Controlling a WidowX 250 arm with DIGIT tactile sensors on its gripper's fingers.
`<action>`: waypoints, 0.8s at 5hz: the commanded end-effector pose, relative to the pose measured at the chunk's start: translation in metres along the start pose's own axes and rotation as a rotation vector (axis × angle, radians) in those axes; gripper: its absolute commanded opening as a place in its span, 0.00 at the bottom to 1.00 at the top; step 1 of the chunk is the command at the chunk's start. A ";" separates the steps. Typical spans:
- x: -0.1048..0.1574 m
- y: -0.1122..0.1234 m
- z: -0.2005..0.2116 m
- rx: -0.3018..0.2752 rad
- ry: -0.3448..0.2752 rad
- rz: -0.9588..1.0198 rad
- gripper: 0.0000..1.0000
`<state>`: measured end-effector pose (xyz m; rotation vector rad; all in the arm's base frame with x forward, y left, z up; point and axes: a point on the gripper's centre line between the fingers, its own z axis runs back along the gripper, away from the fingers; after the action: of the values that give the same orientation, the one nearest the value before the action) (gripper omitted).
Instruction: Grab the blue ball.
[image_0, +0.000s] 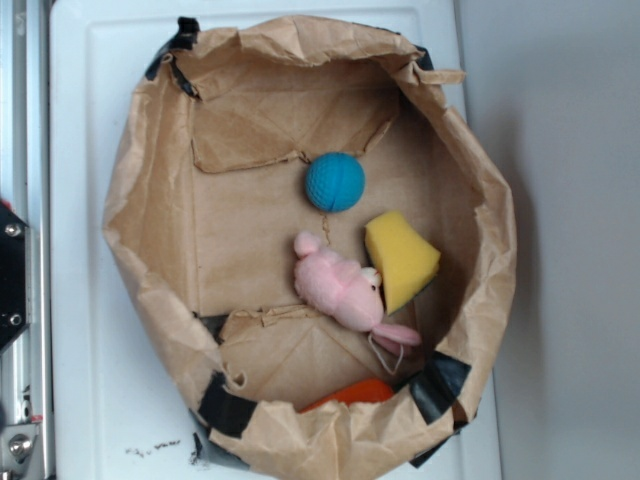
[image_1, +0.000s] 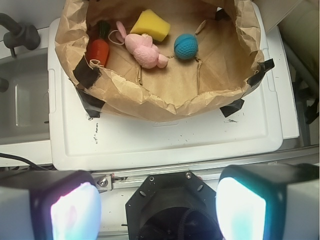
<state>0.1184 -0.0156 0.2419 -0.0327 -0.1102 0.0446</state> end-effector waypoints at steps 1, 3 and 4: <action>0.000 0.000 0.000 0.000 0.000 0.000 1.00; -0.050 -0.003 0.014 -0.014 -0.067 0.117 1.00; -0.045 0.006 0.000 0.010 -0.046 0.145 1.00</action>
<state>0.0707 -0.0107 0.2337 -0.0287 -0.1498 0.1817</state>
